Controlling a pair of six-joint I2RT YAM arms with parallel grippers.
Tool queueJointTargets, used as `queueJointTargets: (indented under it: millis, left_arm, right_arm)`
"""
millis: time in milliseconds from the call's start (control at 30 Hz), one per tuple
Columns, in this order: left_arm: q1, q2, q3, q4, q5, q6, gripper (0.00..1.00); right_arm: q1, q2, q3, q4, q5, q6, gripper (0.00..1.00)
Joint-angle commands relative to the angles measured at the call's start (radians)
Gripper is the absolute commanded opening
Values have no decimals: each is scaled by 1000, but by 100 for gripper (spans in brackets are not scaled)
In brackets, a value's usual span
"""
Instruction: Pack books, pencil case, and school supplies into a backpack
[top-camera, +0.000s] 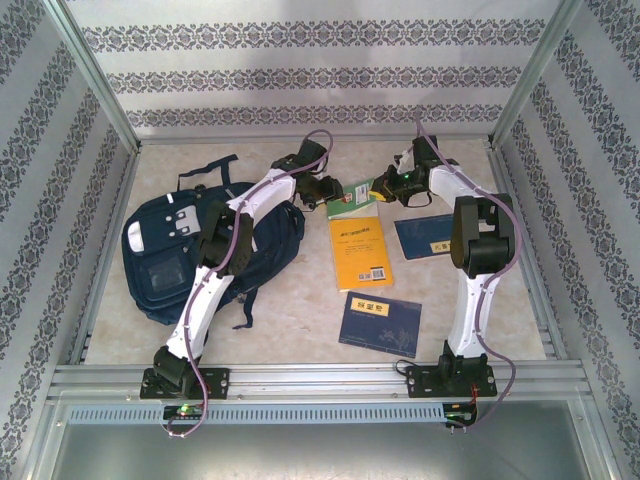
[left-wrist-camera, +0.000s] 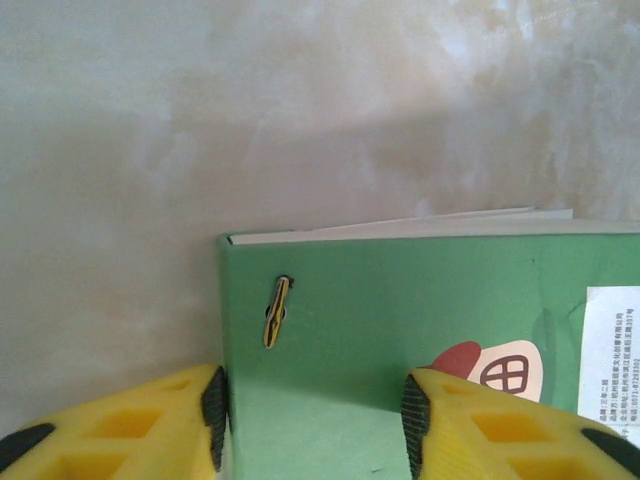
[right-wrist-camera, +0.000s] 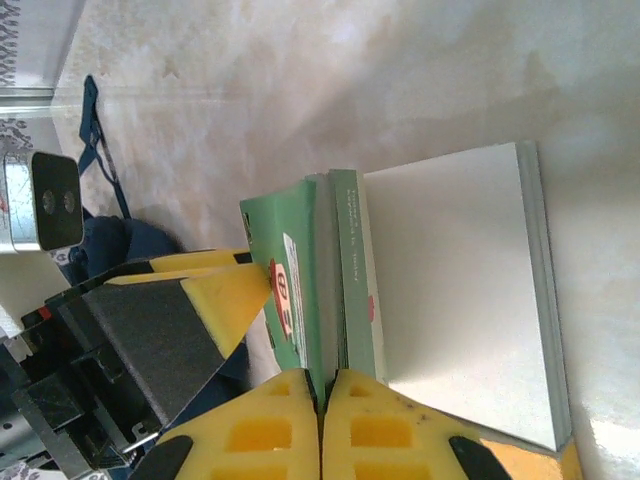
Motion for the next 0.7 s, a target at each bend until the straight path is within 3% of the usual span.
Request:
queueJointTargets:
  millis: [0,400,567,667]
  left_arm:
    - [5,-79,-34,-40,19,16,56]
    - [84,-411,-347,38,-11,10,65]
    - [129,-431,-425,90,43,-32,66]
    - [139,-416,-416,108,72,-48,67]
  right_arm:
    - [14,-30,-22,76,-51,39,0]
    - [-19,-48,-116,501,-223,444,0]
    - [-23,-15,-221,958,-322,784,0]
    - [-23,-11,-249,1049,-332,851,0]
